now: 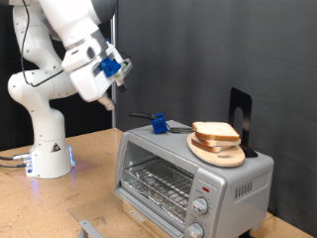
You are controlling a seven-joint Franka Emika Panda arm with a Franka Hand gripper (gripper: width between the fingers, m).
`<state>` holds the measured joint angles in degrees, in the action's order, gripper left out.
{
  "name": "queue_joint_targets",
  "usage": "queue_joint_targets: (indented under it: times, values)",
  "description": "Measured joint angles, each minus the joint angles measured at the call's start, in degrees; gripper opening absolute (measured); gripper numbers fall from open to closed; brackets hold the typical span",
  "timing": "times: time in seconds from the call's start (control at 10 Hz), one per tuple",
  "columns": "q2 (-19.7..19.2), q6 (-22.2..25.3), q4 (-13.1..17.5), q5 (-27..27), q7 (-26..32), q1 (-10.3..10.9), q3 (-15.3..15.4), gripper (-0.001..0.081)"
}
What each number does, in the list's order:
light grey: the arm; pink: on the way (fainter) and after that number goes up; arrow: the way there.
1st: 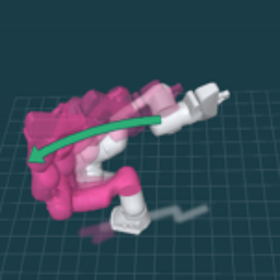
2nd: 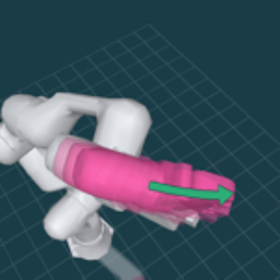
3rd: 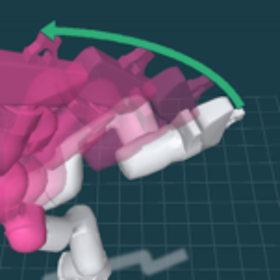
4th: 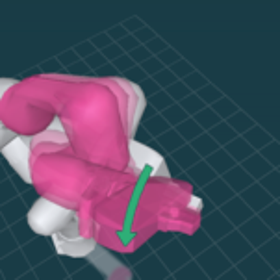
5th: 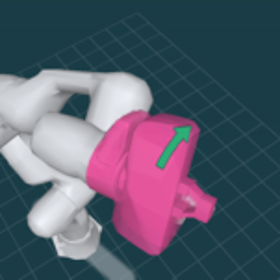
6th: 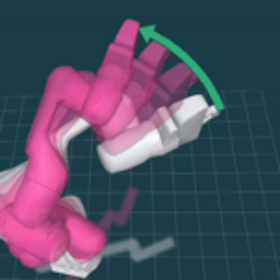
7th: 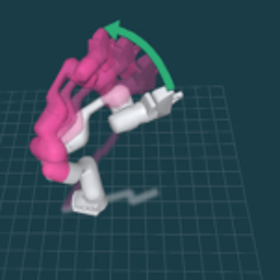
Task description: Make a piece of toast with the oven
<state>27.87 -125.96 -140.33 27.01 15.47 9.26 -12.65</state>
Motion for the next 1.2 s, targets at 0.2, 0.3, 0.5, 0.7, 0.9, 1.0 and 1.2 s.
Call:
queue_joint_targets:
  times: [0.2,0.3,0.5,0.7,0.9,1.0,1.2]
  values:
    - [2.95,-2.02,-0.42,0.95,2.01,2.09,1.71,0.0808]
    - [3.96,-1.51,-0.5,0.92,1.91,2.22,2.38,0.0808]
    - [3.67,-1.52,-0.71,0.38,1.7,1.96,2.49,0.0808]
    - [4.08,-4.47,-1.47,0.57,0.48,2.17,5.16,0.0808]
    - [5.48,-1.08,-1.28,0.49,-3.27,2.69,8.24,0.0808]
    - [6.17,4.26,-0.58,0.04,-4.79,2.76,9.1,0.0808]
    - [7.62,8.64,0.26,-0.42,-6.12,2.74,9.94,0.0808]
